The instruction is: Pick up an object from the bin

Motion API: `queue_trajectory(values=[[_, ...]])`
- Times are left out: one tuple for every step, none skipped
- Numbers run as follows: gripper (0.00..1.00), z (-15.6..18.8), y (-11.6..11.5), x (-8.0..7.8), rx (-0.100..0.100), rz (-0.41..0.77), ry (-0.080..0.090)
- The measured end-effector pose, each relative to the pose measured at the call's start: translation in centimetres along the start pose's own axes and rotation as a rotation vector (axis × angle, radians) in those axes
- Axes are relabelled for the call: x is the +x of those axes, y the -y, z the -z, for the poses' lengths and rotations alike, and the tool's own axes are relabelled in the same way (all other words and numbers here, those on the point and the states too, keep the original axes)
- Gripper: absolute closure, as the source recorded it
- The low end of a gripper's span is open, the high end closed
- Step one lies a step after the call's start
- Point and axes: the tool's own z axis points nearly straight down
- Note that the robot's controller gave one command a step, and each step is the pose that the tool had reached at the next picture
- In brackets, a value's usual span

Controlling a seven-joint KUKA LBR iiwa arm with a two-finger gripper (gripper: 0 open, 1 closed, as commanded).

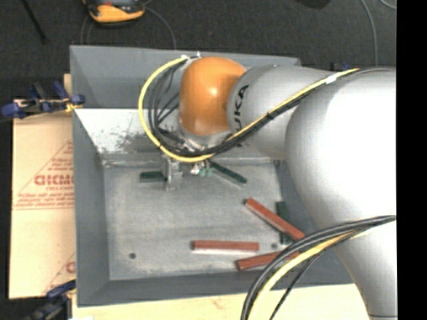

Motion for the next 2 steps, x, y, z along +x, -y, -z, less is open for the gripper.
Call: queue_trajectory(values=[[1.00,0.0,0.0,0.0,0.000,-0.001,0.000],[1.00,6.0,-0.5,0.9,0.003,0.029,-0.016]])
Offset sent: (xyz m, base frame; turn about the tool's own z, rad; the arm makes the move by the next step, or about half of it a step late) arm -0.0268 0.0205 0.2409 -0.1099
